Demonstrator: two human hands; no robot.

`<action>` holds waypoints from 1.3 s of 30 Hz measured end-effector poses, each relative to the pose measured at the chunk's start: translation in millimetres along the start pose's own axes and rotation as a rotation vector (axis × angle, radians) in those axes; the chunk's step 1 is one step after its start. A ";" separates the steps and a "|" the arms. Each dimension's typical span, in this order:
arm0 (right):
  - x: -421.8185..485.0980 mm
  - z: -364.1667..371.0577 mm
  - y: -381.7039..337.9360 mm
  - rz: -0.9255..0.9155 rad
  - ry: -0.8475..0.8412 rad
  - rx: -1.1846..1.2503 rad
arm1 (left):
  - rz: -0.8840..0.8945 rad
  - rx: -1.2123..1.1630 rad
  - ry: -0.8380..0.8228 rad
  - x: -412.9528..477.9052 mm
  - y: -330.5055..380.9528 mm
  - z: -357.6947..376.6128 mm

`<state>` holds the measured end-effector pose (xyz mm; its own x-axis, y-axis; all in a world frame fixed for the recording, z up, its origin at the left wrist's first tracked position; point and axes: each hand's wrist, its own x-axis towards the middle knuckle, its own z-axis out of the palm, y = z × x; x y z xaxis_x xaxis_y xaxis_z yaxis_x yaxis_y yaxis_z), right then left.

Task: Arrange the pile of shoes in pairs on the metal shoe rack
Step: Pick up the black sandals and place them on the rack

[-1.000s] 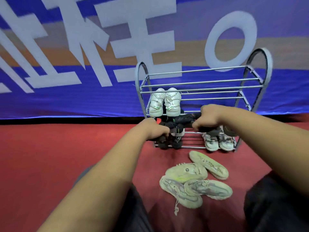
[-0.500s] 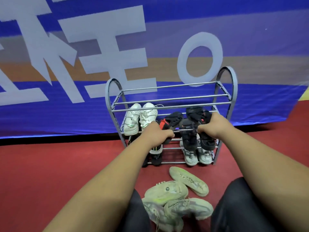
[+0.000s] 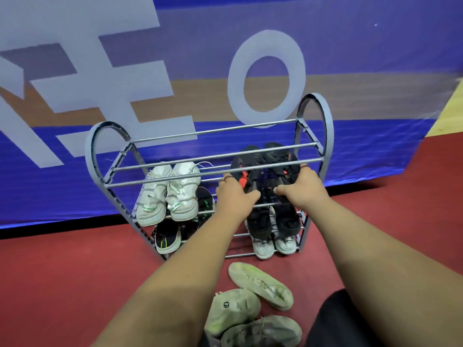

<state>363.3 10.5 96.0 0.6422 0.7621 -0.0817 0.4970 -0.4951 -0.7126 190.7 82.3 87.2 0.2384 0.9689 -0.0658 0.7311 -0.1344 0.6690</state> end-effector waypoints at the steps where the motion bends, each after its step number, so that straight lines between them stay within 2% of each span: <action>1: 4.6 3.5 0.7 0.004 0.008 -0.019 | -0.005 -0.018 0.016 3.0 -0.2 7.8; 6: 21.3 18.4 7.4 0.020 0.001 -0.050 | -0.093 -0.187 0.058 15.2 3.0 33.5; 10: 30.3 25.8 12.2 0.026 -0.030 -0.042 | -0.098 -0.285 -0.007 20.5 2.4 45.0; 18: 36.7 29.2 19.8 0.045 -0.075 -0.166 | -0.078 -0.109 -0.173 23.0 0.8 52.0; 23: 37.2 30.7 18.0 0.065 -0.077 -0.245 | -0.042 -0.046 -0.158 17.2 0.5 47.5; 28: 34.4 29.1 9.7 0.115 -0.095 -0.326 | -0.039 -0.075 -0.159 15.0 0.7 48.1; 39: 17.4 9.8 -0.4 0.053 -0.114 -0.331 | 0.044 -0.057 -0.350 28.0 -29.5 23.1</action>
<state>368.6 28.1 88.1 0.6118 0.7645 -0.2032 0.6393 -0.6291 -0.4422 190.6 108.6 48.6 0.4811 0.8310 -0.2792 0.6804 -0.1530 0.7167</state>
